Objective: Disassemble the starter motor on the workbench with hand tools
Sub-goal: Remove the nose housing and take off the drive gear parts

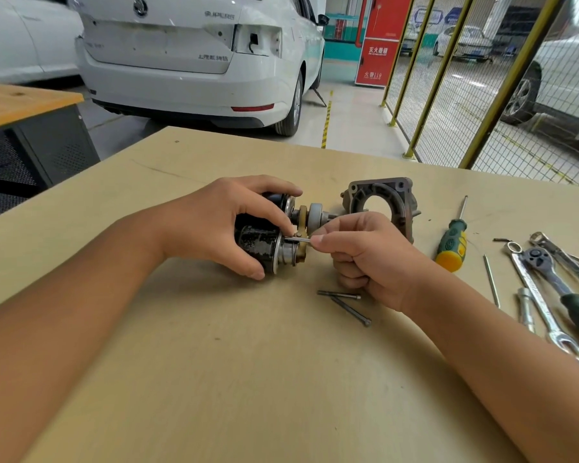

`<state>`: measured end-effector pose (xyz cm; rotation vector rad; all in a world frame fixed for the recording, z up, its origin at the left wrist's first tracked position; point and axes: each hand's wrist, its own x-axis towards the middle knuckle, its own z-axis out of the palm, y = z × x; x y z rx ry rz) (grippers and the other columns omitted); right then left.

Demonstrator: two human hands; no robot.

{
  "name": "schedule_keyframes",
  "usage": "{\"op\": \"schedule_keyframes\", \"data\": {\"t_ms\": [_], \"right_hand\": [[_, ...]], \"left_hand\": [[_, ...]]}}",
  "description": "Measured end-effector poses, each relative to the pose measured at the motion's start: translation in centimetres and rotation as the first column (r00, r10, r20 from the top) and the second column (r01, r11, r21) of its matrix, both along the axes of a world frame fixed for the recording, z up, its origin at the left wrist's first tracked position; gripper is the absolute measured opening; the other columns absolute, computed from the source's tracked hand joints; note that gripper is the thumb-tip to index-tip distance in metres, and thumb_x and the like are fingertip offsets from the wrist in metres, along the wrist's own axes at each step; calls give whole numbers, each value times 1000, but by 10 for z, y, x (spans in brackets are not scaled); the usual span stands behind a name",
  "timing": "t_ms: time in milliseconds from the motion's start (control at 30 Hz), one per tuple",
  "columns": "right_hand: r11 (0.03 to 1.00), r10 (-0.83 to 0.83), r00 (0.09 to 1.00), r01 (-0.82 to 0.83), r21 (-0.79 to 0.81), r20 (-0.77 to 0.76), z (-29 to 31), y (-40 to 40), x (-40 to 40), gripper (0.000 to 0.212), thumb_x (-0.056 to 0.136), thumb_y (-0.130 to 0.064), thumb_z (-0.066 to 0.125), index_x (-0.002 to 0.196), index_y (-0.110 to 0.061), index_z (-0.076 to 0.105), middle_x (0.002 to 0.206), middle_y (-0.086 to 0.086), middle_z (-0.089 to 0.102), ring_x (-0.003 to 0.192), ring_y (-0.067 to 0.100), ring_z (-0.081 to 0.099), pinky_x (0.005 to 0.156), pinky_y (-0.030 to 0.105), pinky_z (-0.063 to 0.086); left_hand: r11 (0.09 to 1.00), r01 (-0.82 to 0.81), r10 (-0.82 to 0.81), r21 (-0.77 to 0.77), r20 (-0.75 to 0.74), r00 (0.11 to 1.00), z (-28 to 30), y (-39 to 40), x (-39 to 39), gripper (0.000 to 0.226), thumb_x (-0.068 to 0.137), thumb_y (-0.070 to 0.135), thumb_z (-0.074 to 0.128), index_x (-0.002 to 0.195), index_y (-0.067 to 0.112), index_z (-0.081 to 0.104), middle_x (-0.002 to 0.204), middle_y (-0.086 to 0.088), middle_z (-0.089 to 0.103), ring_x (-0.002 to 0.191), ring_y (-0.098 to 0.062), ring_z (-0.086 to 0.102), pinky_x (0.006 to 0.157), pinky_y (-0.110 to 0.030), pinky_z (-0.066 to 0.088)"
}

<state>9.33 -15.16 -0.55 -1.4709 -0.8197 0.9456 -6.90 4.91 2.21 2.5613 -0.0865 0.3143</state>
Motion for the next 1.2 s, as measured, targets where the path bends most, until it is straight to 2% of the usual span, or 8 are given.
{"op": "schedule_keyframes", "data": {"t_ms": [167,267,333,433,500,800,1033,1200], "right_hand": [[998,-17,993,9,66,113,-5,-1,-6,13,91,-8,70,86,3,67,51,0,32,44,14,19,44,22,21],[993,-50,953,15,117,298,-8,0,-9,10,89,-15,72,80,-9,72,50,-2,39,40,11,26,44,21,24],[986,-91,871,11,166,483,-9,0,-10,9,89,-16,73,80,-15,74,50,-6,45,40,6,31,43,19,27],[976,-151,600,-35,215,785,-9,0,-13,5,90,-13,72,86,-16,74,57,-16,55,48,5,46,52,12,32],[971,-182,532,-39,238,827,-12,1,-16,4,91,-12,71,88,-15,74,60,-13,57,51,6,49,53,11,32],[986,-85,928,27,162,362,-12,6,-11,9,85,-20,76,77,-18,72,52,-3,43,39,5,30,41,16,26],[979,-139,852,40,202,506,-17,5,-14,13,87,-15,75,76,-18,71,53,-2,47,45,5,34,44,17,28],[975,-89,929,7,223,360,-15,1,-11,10,83,-17,76,77,-10,71,52,1,44,39,5,28,42,16,24]], "left_hand": [[1000,2,-2,-4,-5,1000,1,1,-2,63,59,13,100,111,41,78,153,24,46,145,1,40,115,-16,35],[1000,-3,3,-1,-6,1000,1,1,-4,66,58,13,100,113,40,78,152,25,47,144,1,41,114,-16,36],[1000,-14,14,1,-6,1000,1,2,-4,69,57,13,101,117,37,77,152,26,47,143,3,41,114,-16,36],[1000,-21,20,-8,-10,1000,1,3,-5,72,56,13,101,119,35,76,152,26,47,142,3,43,113,-17,37],[1000,-16,16,-15,-9,1000,0,3,-5,70,55,16,99,119,35,76,153,25,47,142,3,43,113,-17,37],[999,-25,24,-46,-20,1000,0,1,-7,66,57,8,99,114,34,78,153,26,47,143,6,39,112,-11,33],[999,-20,19,-38,-23,1000,-1,2,-5,65,57,10,99,114,35,77,153,28,45,144,6,39,112,-11,33],[999,-11,10,-43,-22,1000,-3,3,-5,61,57,21,93,113,39,76,153,31,43,145,5,38,112,-12,34]]}}
